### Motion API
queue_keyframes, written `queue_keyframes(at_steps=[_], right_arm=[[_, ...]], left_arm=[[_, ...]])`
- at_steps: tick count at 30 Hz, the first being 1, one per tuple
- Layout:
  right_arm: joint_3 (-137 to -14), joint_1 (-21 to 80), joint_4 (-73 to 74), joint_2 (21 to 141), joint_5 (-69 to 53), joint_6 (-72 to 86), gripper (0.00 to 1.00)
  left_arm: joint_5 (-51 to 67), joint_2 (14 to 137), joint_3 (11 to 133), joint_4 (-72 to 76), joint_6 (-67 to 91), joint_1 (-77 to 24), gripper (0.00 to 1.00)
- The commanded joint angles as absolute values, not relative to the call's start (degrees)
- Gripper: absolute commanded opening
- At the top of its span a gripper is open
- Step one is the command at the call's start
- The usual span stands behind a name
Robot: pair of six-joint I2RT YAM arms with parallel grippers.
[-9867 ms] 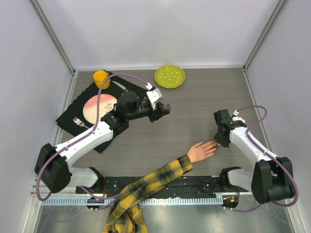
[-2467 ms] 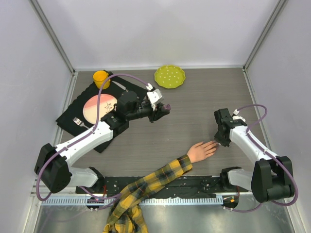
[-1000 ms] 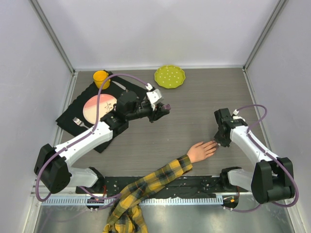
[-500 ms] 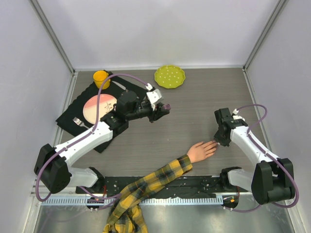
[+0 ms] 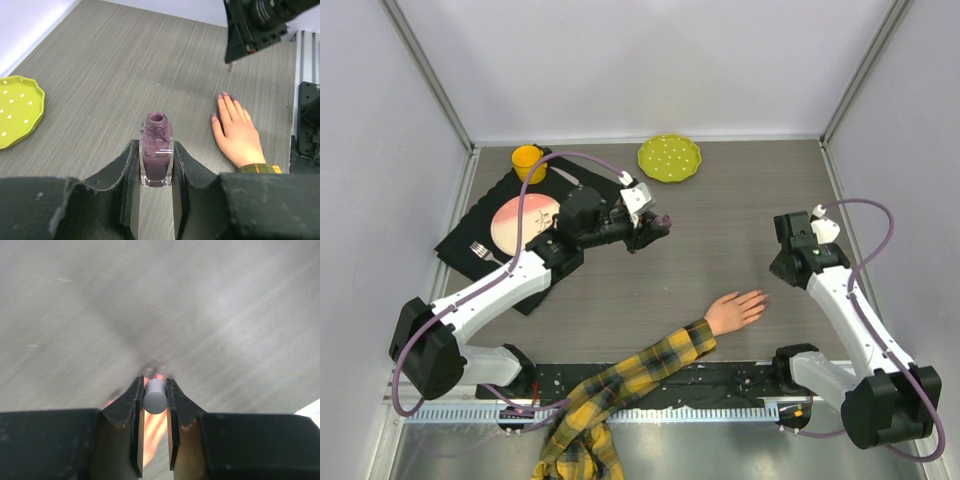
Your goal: Paint the nails
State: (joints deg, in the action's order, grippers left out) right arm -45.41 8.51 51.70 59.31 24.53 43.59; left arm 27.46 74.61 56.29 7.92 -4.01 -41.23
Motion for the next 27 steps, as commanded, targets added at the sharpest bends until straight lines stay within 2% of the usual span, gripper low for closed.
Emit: queue_keyframes(at_steps=[1, 6, 7, 10, 13, 18, 25, 27], right_arm=[[-51.4, 8.6, 41.8, 55.4, 18.9, 28.3, 0.01], [-59.8, 8.6, 34.2, 56.8, -2.0, 17.2, 0.01], [-61.2, 8.6, 33.8, 57.7, -11.3, 16.1, 0.01], [-65.9, 9.2, 32.2, 61.3, -26.1, 13.3, 0.01], [-70.0, 15.3, 31.2, 63.7, -28.0, 11.0, 0.01], [-77.7, 27.5, 32.6, 67.3, -22.6, 6.6, 0.01], [-84.4, 33.0, 33.3, 69.7, -22.2, 5.4, 0.01], [-85.9, 33.5, 34.8, 69.9, -24.2, 4.2, 0.01]], left_arm=[[30.7, 71.2, 56.2, 11.7, -2.3, -41.5, 0.00], [32.7, 69.0, 56.2, 10.2, -1.0, -41.5, 0.00], [32.8, 68.6, 56.2, 9.7, -0.8, -41.4, 0.00], [33.7, 65.8, 54.8, 7.7, -0.4, -41.5, 0.00], [33.6, 62.6, 52.2, 6.2, 1.2, -41.5, 0.00], [30.2, 58.5, 49.6, 1.4, -2.4, -41.5, 0.00], [26.2, 54.2, 45.5, -1.1, -7.1, -41.4, 0.00], [25.9, 55.2, 47.5, -4.7, -8.0, -41.5, 0.00]])
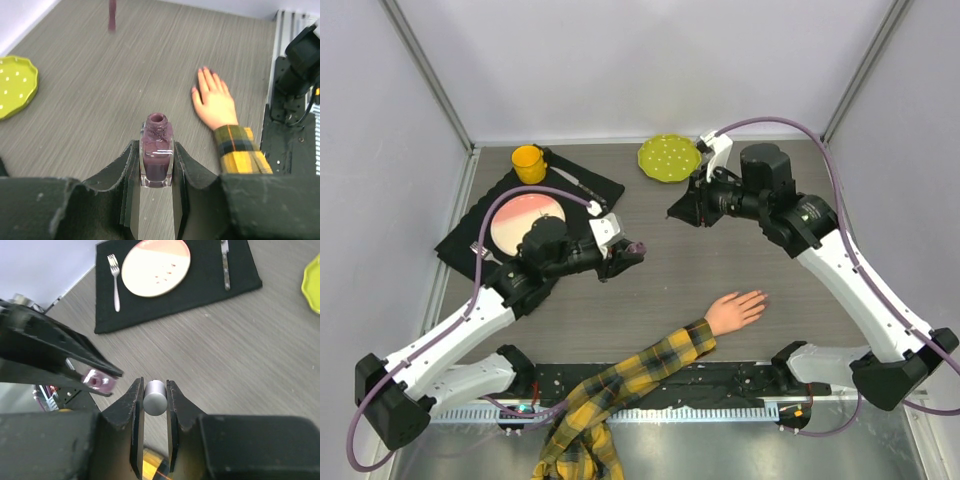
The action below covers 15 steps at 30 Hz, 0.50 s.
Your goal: Paint the nails
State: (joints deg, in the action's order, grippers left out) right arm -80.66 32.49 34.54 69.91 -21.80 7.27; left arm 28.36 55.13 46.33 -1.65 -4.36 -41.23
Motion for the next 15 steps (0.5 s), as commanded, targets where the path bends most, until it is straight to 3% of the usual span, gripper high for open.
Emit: queue_keyframes(at_steps=[1, 15], right_arm=[[-87.1, 33.6, 35.2, 69.9, -25.4, 3.6, 0.01], [-86.5, 40.3, 35.4, 73.1, -32.1, 1.4, 0.01]], left_arm=[[25.6, 55.4, 47.7, -4.7, -8.1, -41.5, 0.00], [27.7, 55.5, 46.4, -0.3, -4.4, -41.4, 0.00]])
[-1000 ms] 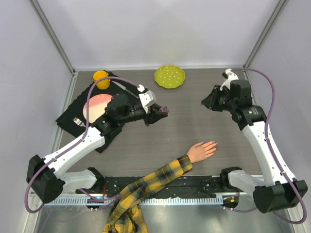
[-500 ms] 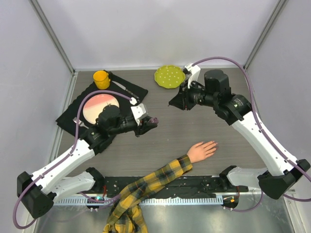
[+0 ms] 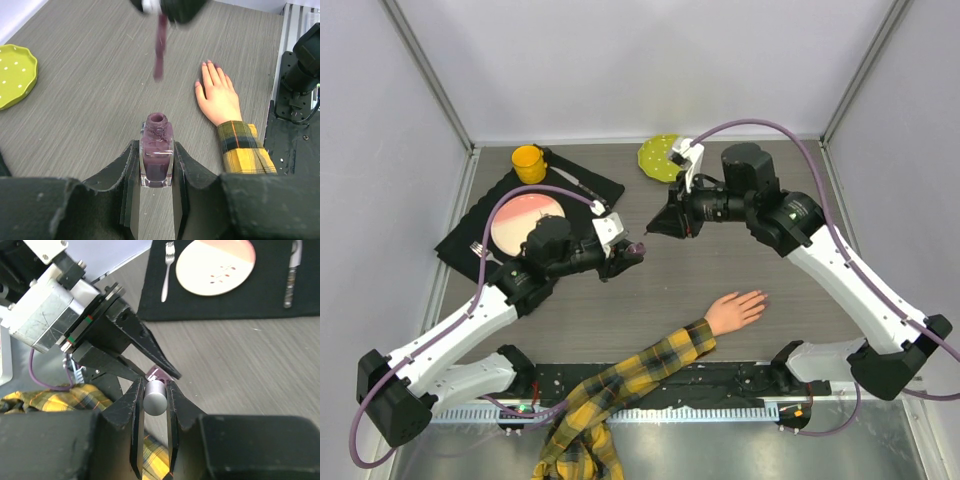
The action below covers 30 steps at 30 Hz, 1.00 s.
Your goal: Paint the nails
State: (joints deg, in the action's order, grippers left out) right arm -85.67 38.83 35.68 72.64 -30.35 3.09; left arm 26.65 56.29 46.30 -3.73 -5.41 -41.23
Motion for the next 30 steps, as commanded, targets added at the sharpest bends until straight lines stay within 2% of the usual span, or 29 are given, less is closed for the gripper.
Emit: queue_keyframes(at_steps=[1, 13, 30], right_arm=[[-86.7, 40.6, 35.5, 73.7, -32.1, 1.3, 0.01], [-86.6, 41.8, 37.2, 74.4, -27.0, 0.3, 0.01], [-87.3, 42.3, 37.4, 76.2, -28.4, 0.4, 0.01]], left_arm=[[27.7, 55.7, 46.6, -0.4, -4.5, -41.5, 0.00], [26.9, 55.5, 46.4, -0.4, -4.8, -41.4, 0.00], [27.2, 55.0, 46.3, -0.2, -4.8, -41.5, 0.00]])
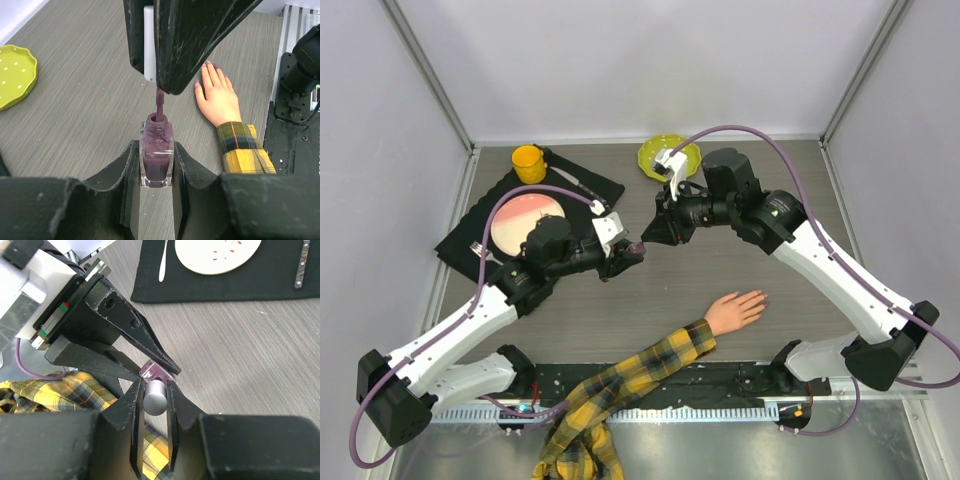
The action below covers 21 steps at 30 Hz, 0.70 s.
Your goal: Paint the nails
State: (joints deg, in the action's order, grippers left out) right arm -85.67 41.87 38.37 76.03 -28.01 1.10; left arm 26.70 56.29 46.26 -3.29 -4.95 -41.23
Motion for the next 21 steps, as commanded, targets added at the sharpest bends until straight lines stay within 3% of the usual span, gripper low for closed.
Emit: queue_keyframes(at_steps=[1, 21], right_arm=[[-87.3, 42.4, 37.4, 76.3, -28.3, 0.4, 0.01], [-87.8, 43.6, 37.2, 78.3, -28.6, 0.5, 0.01]], left_arm=[[27.2, 54.9, 46.3, -0.2, -4.8, -41.4, 0.00], [27.1, 54.2, 46.2, -0.3, -4.7, -41.5, 0.00]])
